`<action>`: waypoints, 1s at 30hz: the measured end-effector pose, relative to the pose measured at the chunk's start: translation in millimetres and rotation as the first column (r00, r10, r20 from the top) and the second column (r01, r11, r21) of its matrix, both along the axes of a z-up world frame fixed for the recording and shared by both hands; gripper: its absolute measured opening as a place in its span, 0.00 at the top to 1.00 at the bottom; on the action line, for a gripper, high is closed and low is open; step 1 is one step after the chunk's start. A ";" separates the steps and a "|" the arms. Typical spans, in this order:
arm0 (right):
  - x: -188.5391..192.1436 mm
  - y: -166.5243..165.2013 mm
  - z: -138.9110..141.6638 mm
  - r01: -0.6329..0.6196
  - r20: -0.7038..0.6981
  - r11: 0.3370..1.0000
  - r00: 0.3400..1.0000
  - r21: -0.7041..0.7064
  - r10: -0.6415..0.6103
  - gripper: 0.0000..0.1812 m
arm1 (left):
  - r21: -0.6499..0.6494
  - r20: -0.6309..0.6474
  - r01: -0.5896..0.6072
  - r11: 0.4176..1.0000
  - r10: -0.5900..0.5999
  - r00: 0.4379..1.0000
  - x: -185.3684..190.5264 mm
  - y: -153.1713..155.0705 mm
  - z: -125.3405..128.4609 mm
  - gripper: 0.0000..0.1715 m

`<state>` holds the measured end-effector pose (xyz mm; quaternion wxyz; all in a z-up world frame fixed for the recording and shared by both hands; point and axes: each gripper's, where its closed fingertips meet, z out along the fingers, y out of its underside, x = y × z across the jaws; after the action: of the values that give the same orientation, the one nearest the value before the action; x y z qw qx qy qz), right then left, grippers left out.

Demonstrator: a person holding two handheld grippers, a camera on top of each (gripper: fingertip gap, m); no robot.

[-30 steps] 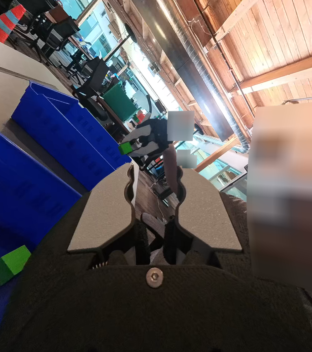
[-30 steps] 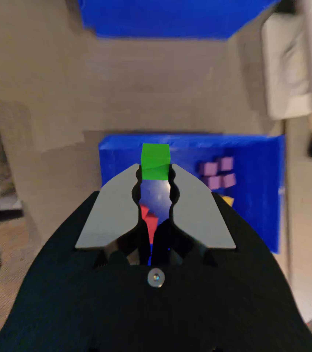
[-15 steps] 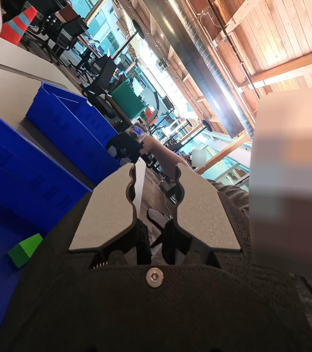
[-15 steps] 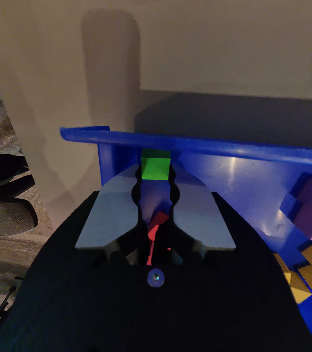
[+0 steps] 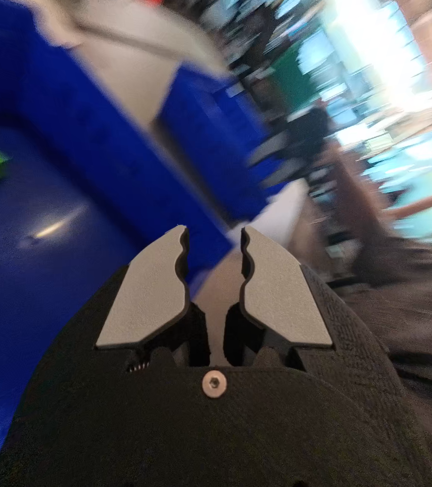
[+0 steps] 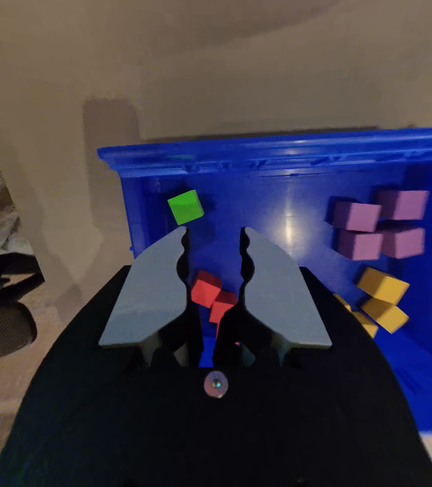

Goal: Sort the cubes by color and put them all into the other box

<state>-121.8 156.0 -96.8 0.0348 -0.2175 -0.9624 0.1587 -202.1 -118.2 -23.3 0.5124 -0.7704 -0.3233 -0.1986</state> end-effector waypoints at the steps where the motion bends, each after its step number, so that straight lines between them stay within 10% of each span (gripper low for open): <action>1: -0.4 1.0 9.4 0.010 -0.041 1.000 0.999 -0.024 -0.011 0.80 | -0.123 -0.028 -0.026 0.992 0.023 0.999 -3.8 -2.3 -17.3 0.77; 9: 10.8 -5.2 44.6 -0.003 -0.235 0.997 0.972 -0.073 -0.015 0.84 | -0.629 -0.068 -0.044 0.776 0.001 0.998 10.7 8.6 -111.6 0.69; 16: 16.3 -8.8 43.0 -0.031 -0.267 0.996 0.964 -0.085 0.007 0.84 | -0.769 -0.085 -0.078 0.634 0.020 0.996 12.3 2.9 -137.3 0.70; 21: 18.1 -12.1 45.7 -0.049 -0.293 0.994 0.956 -0.102 0.017 0.84 | -0.764 -0.106 -0.098 0.638 0.026 0.994 5.5 3.9 -133.7 0.83; 27: 14.4 -42.1 66.4 -0.148 -0.467 0.971 0.883 -0.188 0.044 0.84 | -0.165 0.051 -0.014 0.986 0.023 0.998 12.5 41.8 -51.5 0.83; 30: 11.3 -82.0 94.1 -0.260 -0.655 0.923 0.755 -0.283 0.012 0.82 | 0.288 0.176 0.077 0.955 -0.131 0.976 31.2 49.6 17.9 0.83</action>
<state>-110.5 74.1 -2.8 0.3098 -0.0807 -0.8600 0.3973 -171.0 -68.6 -5.4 0.5708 -0.6834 -0.2991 -0.3429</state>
